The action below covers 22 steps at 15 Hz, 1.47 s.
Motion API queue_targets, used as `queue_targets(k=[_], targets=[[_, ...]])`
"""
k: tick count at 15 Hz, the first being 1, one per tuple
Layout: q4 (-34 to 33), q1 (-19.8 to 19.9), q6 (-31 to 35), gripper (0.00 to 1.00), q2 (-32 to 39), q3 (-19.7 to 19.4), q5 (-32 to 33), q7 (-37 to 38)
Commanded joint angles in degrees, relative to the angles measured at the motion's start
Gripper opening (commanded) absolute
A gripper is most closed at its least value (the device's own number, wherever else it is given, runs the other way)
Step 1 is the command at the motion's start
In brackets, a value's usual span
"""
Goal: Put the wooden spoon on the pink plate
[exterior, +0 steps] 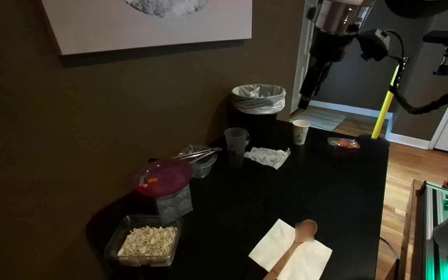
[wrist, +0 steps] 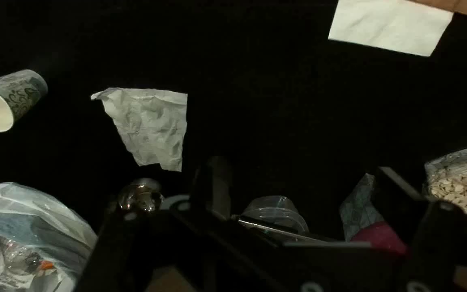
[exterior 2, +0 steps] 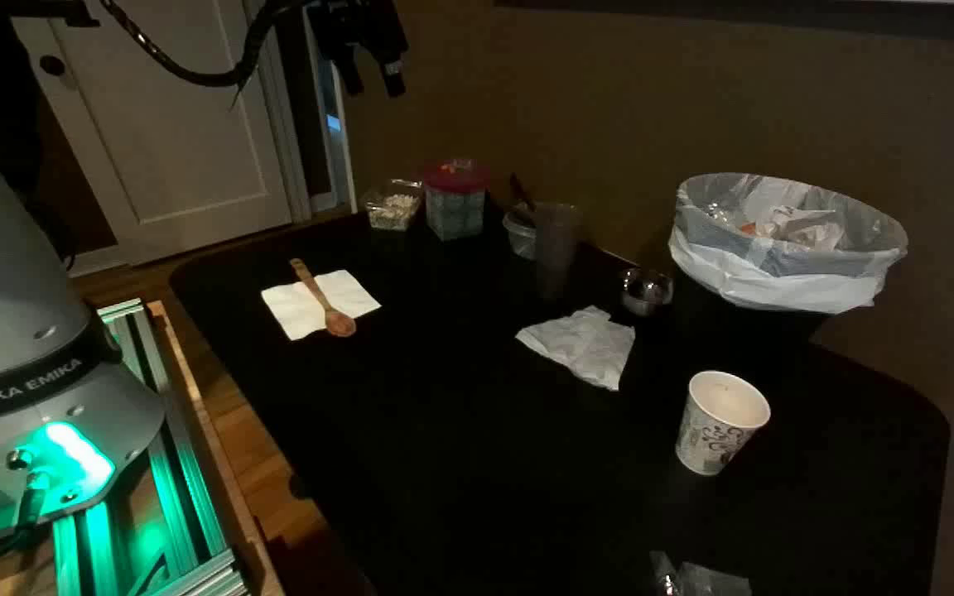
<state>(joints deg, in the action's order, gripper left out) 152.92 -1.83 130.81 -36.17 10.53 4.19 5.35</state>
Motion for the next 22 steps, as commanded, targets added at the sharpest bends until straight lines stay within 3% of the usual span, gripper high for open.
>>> queue_targets(k=[1,10,16,21,22], targets=[[-0.13,-0.86,-0.23,1.00,0.09,-0.81,0.65,0.49],[0.27,-0.76,0.93,1.00,0.58,-1.17,1.07,-0.45],[6.07,-4.46,7.70,1.00,5.87,-5.79,1.97,-16.86],[5.69,-13.19,10.29,1.00,14.39,-6.43,-3.75,-26.19],[5.66,-9.92,8.80,1.00,11.44,-5.53,-0.81,-22.14]])
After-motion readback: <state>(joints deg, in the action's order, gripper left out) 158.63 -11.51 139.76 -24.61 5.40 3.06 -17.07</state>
